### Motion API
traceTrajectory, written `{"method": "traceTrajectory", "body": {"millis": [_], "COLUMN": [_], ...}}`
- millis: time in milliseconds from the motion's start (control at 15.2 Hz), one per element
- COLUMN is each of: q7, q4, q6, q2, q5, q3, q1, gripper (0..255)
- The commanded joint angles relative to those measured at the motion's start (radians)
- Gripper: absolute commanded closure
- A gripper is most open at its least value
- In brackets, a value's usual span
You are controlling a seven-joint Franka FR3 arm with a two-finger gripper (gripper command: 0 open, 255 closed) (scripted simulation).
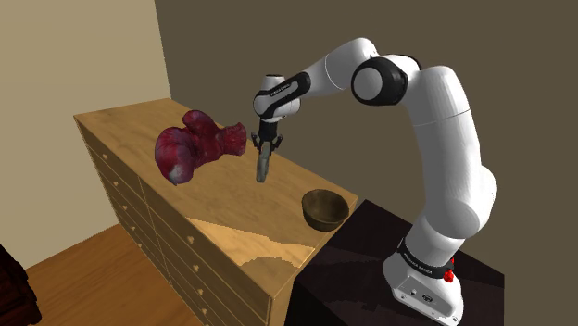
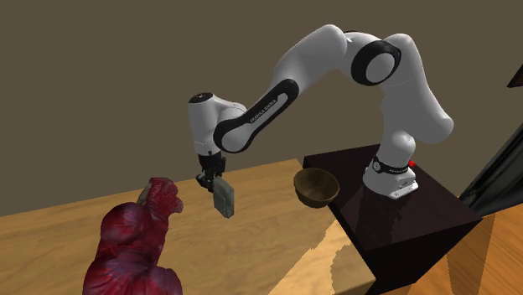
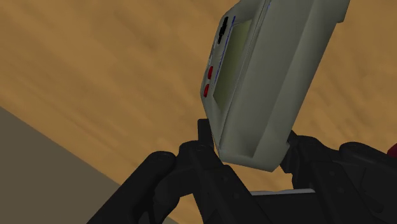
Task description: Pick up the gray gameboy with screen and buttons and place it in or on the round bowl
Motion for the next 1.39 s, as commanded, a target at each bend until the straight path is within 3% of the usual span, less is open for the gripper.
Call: {"method": "traceTrajectory", "body": {"millis": [0,1320], "q7": [0.001,0.014], "q4": [0.002,0.086], "q6": [-0.014,-0.219], "q2": [-0.012,-0.133], "q5": [-0.001,-0.012], "q3": [0.000,-0.006], "q1": [0.001,0.003], "gripper": [255,255]}}
